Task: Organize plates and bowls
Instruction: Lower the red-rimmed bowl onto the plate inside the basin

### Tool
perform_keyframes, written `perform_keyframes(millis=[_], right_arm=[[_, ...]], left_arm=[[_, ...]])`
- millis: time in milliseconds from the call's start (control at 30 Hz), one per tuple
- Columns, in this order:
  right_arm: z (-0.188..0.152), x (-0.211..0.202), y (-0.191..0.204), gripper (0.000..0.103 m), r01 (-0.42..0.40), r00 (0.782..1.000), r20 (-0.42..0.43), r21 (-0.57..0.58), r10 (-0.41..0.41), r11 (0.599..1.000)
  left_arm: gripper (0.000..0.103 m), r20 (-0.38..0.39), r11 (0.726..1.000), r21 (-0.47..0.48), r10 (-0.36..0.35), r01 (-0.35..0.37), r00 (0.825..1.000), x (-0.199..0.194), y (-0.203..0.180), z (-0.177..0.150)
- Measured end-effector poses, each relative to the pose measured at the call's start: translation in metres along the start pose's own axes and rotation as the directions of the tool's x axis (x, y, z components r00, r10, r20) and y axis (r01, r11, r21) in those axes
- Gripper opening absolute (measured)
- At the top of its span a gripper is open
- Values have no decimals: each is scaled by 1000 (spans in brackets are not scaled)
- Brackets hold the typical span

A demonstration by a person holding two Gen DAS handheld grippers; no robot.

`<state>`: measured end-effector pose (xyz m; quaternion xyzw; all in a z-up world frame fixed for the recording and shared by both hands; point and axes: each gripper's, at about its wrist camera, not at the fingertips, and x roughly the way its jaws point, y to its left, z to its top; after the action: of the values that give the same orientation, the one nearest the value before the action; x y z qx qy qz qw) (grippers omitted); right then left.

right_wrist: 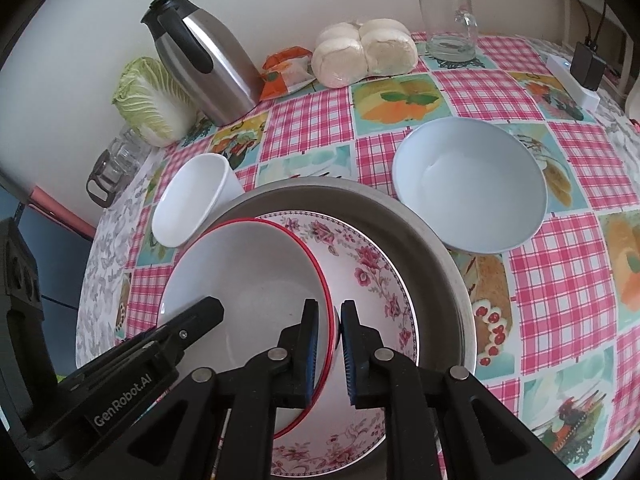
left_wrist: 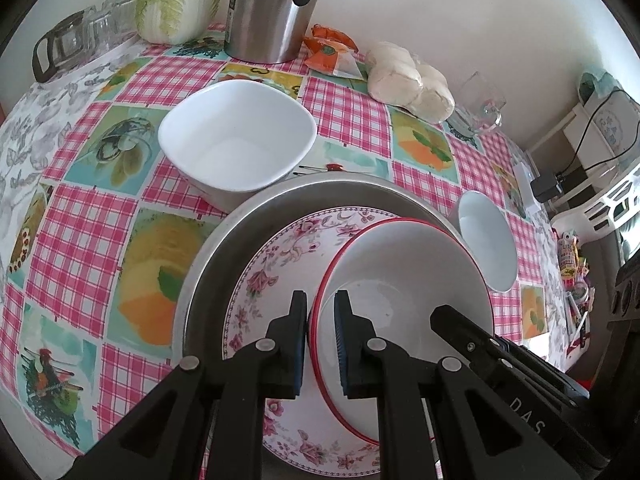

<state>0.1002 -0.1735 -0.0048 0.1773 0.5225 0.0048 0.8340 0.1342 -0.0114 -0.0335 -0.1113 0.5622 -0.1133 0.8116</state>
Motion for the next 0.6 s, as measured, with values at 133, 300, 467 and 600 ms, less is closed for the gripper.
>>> perform_keyframes(millis=[133, 300, 467, 600], right_arm=[[0, 0, -2, 15, -11, 1000, -2, 11, 11, 1000], [0, 0, -2, 15, -15, 1000, -3, 16, 15, 1000], [0, 1, -2, 15, -13, 1000, -8, 18, 13, 1000], [-1, -1, -3, 15, -9, 1000, -14, 22, 10, 1000]], left_arm=[[12, 0, 1000, -8, -4, 4, 1000, 0, 1, 0], [13, -1, 1000, -11, -2, 2, 1000, 0, 2, -1], [15, -1, 1000, -22, 19, -19, 1000, 0, 4, -3], [15, 5, 1000, -18, 24, -24, 1000, -2, 3, -3]])
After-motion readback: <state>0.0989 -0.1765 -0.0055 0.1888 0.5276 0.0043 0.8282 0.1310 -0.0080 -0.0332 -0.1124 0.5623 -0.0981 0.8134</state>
